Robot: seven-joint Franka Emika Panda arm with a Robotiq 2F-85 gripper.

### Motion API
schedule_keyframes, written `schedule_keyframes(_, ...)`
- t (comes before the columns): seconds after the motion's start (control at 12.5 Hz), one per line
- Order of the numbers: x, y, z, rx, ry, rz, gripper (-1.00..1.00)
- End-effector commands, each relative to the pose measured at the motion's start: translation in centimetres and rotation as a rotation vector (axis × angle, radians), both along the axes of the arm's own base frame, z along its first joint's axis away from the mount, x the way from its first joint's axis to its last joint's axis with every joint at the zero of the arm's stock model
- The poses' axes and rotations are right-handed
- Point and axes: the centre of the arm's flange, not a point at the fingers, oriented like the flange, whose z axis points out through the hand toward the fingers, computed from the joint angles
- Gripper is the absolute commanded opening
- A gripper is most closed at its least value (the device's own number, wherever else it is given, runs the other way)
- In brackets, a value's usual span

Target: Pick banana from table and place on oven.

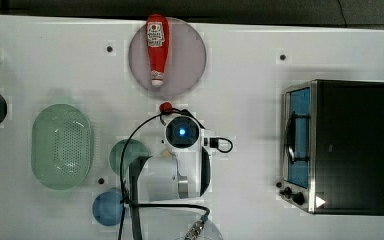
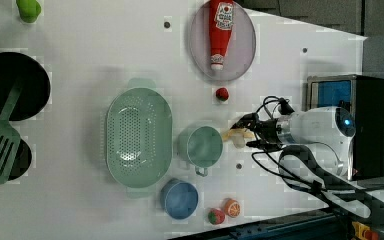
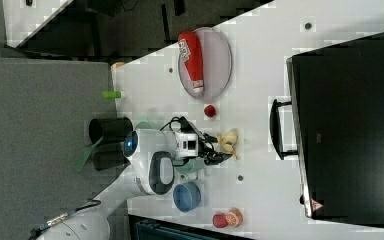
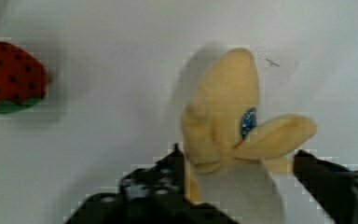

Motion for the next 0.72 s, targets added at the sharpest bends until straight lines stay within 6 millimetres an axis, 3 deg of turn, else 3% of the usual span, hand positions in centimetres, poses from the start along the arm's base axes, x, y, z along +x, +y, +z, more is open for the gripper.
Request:
schedule_keyframes(0.08,0.9,0.5,0.2,0.003,-0.063,-0.060,-0.05)
schedule_keyframes(0.24,0.9,0.6,0.3,0.004,-0.069,-0.059,-0.48)
schedule_keyframes(0.48,1.4,0.6,1.6,0.005,-0.096,-0.059,-0.50)
schedule_keyframes(0.56,1.9,0.6,2.9,0.006,-0.123,-0.059,-0.50)
schedule_keyframes(0.72,3.4,0.7,7.4,0.008,-0.211,-0.059,-0.50)
